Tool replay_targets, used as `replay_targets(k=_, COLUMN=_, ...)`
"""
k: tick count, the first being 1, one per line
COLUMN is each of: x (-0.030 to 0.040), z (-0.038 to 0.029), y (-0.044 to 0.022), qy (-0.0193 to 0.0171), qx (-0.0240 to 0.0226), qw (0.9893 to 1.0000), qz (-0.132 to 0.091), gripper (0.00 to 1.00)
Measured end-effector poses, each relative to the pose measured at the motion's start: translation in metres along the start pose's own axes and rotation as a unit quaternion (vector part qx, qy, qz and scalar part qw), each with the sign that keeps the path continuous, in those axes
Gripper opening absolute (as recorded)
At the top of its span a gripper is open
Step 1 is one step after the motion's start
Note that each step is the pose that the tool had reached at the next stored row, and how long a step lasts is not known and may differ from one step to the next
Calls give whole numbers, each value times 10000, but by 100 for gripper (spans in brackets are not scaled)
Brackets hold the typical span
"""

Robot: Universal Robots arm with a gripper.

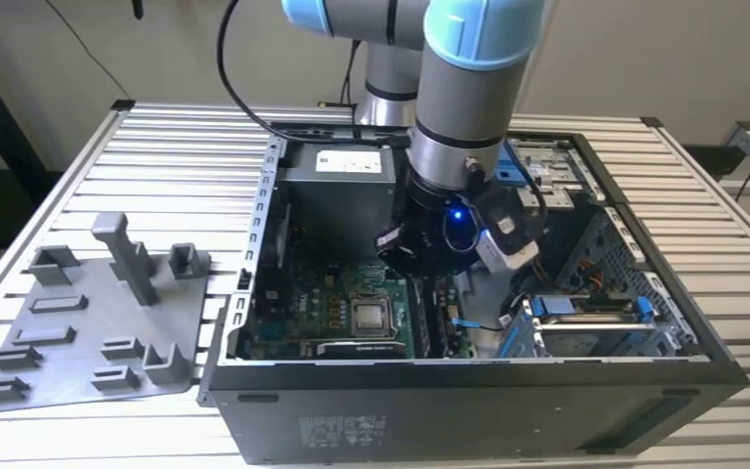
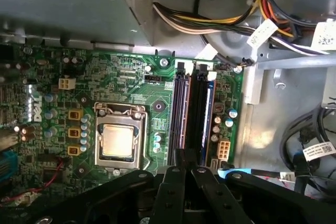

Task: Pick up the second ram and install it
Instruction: 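Press down the second ram until it locks into place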

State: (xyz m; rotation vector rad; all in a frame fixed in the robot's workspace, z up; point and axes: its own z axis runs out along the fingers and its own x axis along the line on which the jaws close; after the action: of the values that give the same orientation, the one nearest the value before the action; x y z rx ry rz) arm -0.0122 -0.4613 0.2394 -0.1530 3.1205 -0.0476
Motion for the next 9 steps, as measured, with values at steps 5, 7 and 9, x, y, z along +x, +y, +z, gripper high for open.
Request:
replay_targets(k=5, x=2, z=0, y=0, qy=-13, qx=-6, qw=9992, qz=-409, gripper=11)
replay_targets(k=7, x=4, z=0, y=0, qy=-17, qx=-8, qw=9985, qz=-544, gripper=11)
replay_targets(k=9, x=6, z=0, y=0, qy=-22, qx=-10, qw=9976, qz=-693, gripper=11)
